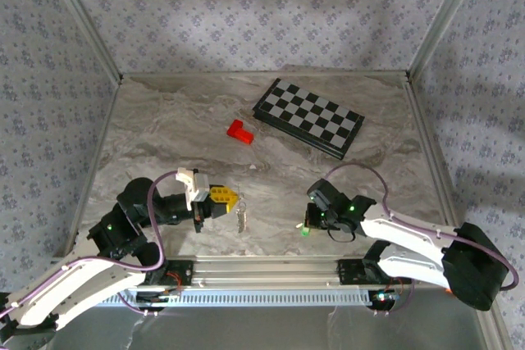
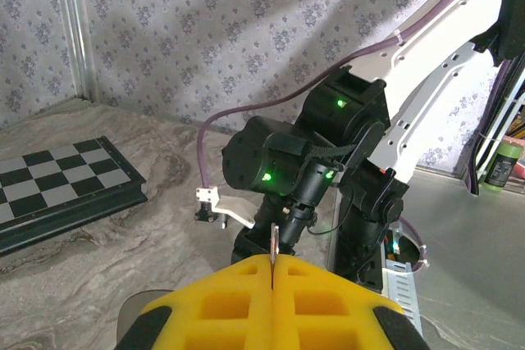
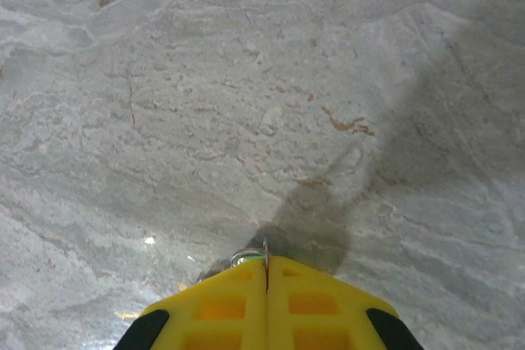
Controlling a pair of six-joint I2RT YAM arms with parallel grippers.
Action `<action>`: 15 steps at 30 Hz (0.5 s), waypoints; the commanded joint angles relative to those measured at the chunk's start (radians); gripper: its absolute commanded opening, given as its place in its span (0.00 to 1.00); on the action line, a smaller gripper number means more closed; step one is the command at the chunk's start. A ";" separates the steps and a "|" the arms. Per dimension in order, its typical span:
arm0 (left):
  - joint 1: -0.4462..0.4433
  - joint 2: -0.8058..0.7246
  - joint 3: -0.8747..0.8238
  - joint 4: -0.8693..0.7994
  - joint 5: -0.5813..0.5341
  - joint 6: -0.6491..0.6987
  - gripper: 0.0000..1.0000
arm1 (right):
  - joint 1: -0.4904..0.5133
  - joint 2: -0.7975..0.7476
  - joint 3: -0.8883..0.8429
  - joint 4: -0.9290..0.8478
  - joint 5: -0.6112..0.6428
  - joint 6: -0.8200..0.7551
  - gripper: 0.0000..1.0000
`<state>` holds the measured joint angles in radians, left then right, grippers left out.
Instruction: Put the keys on the keyring
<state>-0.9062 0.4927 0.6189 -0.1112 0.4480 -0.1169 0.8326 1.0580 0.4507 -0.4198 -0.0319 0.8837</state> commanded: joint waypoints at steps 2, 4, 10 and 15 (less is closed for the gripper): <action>-0.008 -0.010 0.037 0.019 -0.005 0.009 0.00 | -0.023 0.069 0.110 -0.240 -0.052 -0.105 0.00; -0.008 -0.015 0.032 0.023 -0.008 0.008 0.00 | -0.033 0.119 0.154 -0.311 -0.077 -0.139 0.00; -0.008 -0.023 0.027 0.024 -0.011 0.011 0.00 | -0.062 0.261 0.261 -0.438 -0.132 -0.246 0.00; -0.008 -0.023 0.022 0.031 -0.009 0.011 0.00 | -0.087 0.357 0.339 -0.482 -0.157 -0.331 0.00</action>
<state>-0.9062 0.4793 0.6189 -0.1112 0.4404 -0.1165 0.7559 1.3804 0.7399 -0.8112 -0.1570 0.6353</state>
